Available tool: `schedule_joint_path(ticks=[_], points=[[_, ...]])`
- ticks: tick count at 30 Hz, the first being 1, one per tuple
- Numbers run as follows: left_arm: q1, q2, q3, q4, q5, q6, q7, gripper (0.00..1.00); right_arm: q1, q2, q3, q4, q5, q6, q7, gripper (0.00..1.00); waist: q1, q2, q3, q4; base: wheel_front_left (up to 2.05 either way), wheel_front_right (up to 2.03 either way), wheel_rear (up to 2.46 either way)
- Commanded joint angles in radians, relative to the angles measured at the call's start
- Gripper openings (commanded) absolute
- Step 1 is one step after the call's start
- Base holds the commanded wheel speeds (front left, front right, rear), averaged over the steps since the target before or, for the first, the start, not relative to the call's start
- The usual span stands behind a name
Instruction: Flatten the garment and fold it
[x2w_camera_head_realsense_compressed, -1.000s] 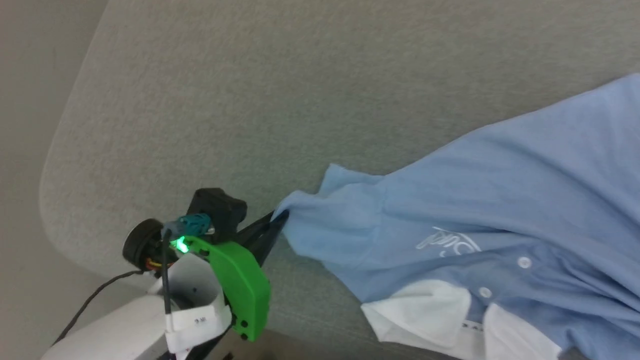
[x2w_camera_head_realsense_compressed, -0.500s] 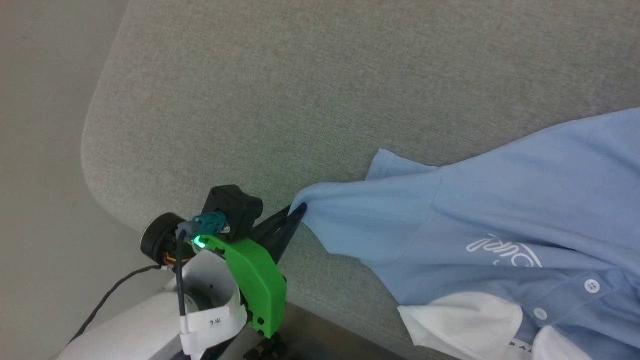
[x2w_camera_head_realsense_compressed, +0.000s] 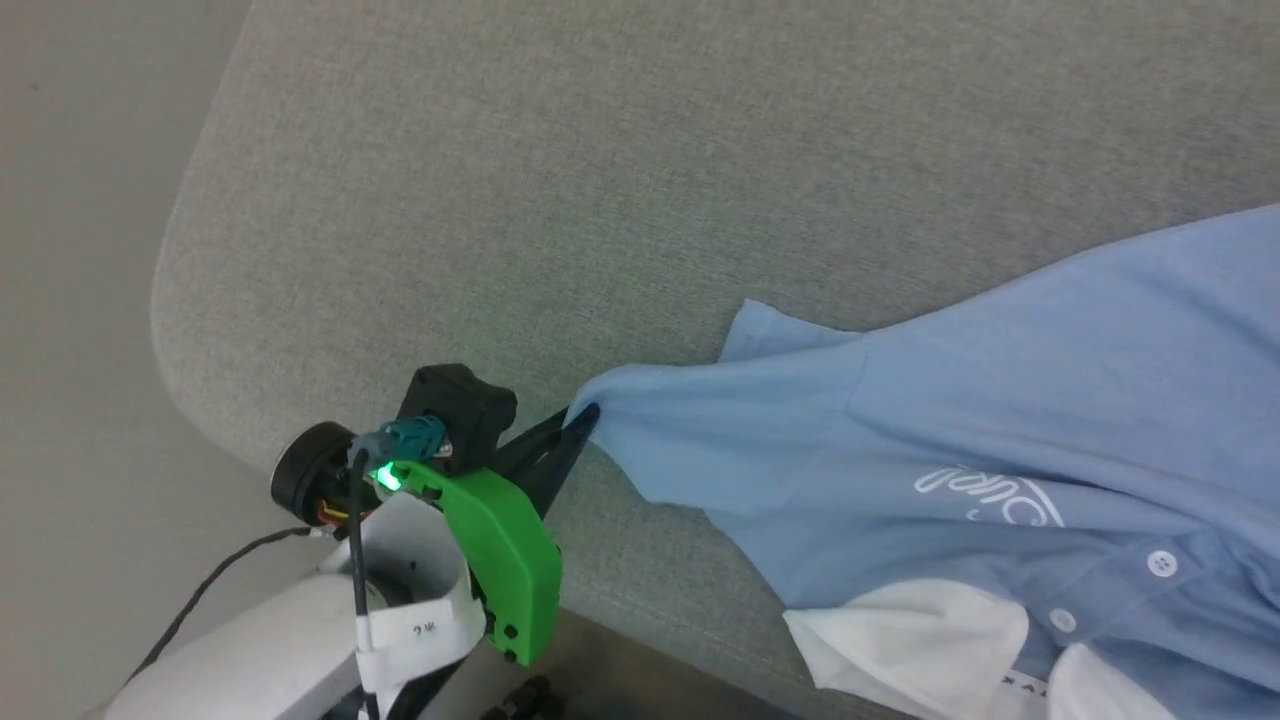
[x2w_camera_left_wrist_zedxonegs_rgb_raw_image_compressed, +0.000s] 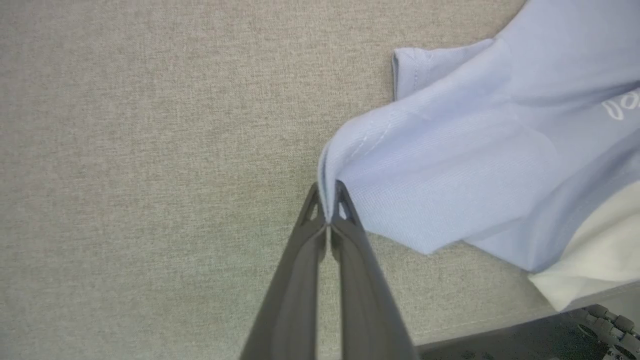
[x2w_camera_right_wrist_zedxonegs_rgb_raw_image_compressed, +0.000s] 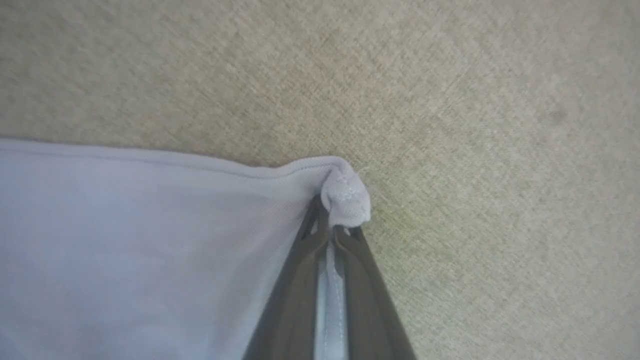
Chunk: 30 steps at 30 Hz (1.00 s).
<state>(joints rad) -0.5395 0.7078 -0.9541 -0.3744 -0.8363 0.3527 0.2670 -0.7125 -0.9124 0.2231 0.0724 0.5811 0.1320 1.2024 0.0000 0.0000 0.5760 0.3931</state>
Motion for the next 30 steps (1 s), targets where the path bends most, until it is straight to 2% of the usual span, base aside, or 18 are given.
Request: schedule_joint_path(ticks=[1, 7, 13, 22, 30], points=[[-0.017, 0.009, 0.006, 0.005, -0.001, -0.004, 0.003, 0.00, 0.050, 0.023, 0.036, 0.041, 0.013, -0.001, -0.013, 0.00, 0.0000, 0.0000, -0.042, -0.032, 0.00, 0.00, 0.00], [-0.028, 0.038, 0.024, 0.015, -0.011, -0.001, 0.018, 0.00, -0.018, 0.034, 0.067, 0.049, 0.071, -0.001, -0.176, 0.00, 0.0000, 0.0000, -0.145, -0.094, 0.00, 0.00, 0.00], [-0.063, 0.074, 0.067, 0.011, -0.014, -0.004, 0.012, 0.00, -0.077, 0.007, 0.120, 0.040, 0.160, -0.001, -0.319, 0.00, 0.0000, 0.0000, -0.251, -0.160, 0.00, 0.00, 0.00], [-0.147, 0.134, 0.177, -0.003, -0.019, -0.002, -0.022, 0.00, -0.150, -0.035, 0.187, -0.003, 0.258, -0.001, -0.516, 0.00, 0.0000, 0.0000, -0.369, -0.258, 0.00, 0.00, 0.00], [-0.296, 0.179, 0.311, -0.039, -0.017, -0.014, -0.053, 0.00, -0.212, -0.037, 0.159, -0.051, 0.318, -0.001, -0.649, 0.00, 0.0000, 0.0000, -0.422, -0.320, 0.00, 0.00, 0.00]])
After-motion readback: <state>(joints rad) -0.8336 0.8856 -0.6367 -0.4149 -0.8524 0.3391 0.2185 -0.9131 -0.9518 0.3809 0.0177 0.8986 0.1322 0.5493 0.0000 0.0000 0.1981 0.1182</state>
